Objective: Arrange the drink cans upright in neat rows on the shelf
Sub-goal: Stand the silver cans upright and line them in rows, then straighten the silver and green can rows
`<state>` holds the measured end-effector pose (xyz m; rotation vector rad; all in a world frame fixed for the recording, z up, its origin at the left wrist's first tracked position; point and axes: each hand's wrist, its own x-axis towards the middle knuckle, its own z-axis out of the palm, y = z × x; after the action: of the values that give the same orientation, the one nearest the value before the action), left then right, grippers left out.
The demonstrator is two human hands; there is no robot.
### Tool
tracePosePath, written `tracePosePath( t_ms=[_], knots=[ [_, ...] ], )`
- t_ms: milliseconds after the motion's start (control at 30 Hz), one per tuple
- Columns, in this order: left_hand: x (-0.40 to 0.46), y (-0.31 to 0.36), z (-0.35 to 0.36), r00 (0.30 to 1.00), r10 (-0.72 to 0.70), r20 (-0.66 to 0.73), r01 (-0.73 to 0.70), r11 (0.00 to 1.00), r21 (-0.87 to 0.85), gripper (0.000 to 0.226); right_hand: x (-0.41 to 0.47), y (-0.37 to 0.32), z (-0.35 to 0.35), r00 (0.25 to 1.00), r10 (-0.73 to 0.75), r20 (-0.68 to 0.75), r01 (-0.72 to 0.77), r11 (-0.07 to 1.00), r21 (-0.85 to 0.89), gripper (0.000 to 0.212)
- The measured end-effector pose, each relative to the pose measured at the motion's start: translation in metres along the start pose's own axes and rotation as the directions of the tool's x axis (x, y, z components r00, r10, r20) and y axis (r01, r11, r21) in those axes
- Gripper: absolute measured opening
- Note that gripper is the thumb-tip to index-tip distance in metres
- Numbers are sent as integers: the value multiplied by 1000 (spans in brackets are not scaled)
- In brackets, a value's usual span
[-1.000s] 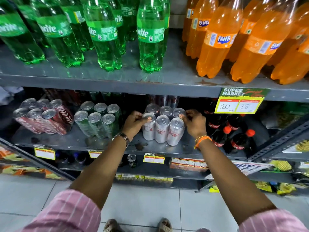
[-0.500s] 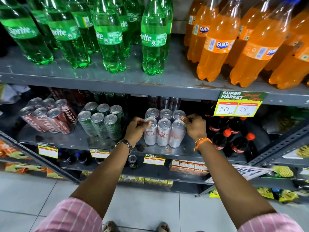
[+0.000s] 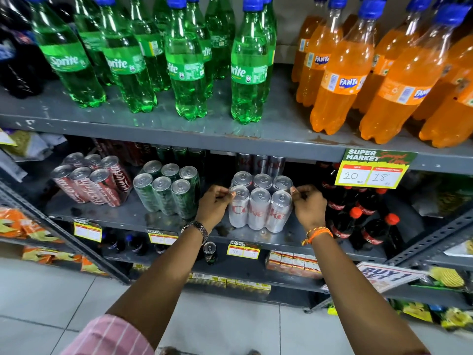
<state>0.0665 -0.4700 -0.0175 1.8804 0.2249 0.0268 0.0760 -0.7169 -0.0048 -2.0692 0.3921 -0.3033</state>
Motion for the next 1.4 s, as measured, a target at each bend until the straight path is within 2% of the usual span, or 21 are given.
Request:
tracePosePath(
  t_ms=[133,233,367,467,567,600,733,800,867,933,1200,1333,1400],
  knots=[
    [-11,0,-21,997,74,-19,-73,996,54,20,-25,-4,5,994,-32,-100,39,997,69,10],
    [-14,-4,-31,997,70,15,-70,997,45,24,-39,-3,17,990,-3,-140,22,991,133,12],
    [-10,-3,-18,963,-35,266,23,998,50,39,-48,5,28,993,117,-25,-108,966,233,29],
    [-3,-12,-4,934,-91,347,64,994,88,56,-52,12,29,985,116,126,-134,980,149,39],
    [-4,-5,0,933,-35,358,-24,987,161,46,-53,16,26,971,118,206,-130,990,46,65],
    [-3,-5,1,934,-22,356,-48,981,188,44,-53,16,25,968,113,223,-124,992,32,68],
    [2,-14,2,946,39,323,-136,950,282,40,-53,10,17,961,75,267,-85,996,28,48],
    [3,-17,1,949,63,310,-161,939,303,41,-51,9,13,955,59,291,-68,997,24,50],
    [0,-20,0,948,86,307,-178,943,283,55,-52,10,9,949,47,310,-53,999,11,55],
    [-5,-24,-1,947,94,306,-180,947,266,63,-55,10,6,946,28,324,-29,1000,0,54],
    [-12,-30,-1,951,66,301,-147,956,254,62,-62,15,5,949,-8,315,12,1000,-9,53],
    [-9,-22,-7,929,-13,370,-82,967,239,62,-60,14,5,944,30,328,-36,999,10,53],
    [-11,-12,-20,911,-34,411,-82,962,262,52,-62,10,7,957,31,287,-41,999,30,64]
  ],
)
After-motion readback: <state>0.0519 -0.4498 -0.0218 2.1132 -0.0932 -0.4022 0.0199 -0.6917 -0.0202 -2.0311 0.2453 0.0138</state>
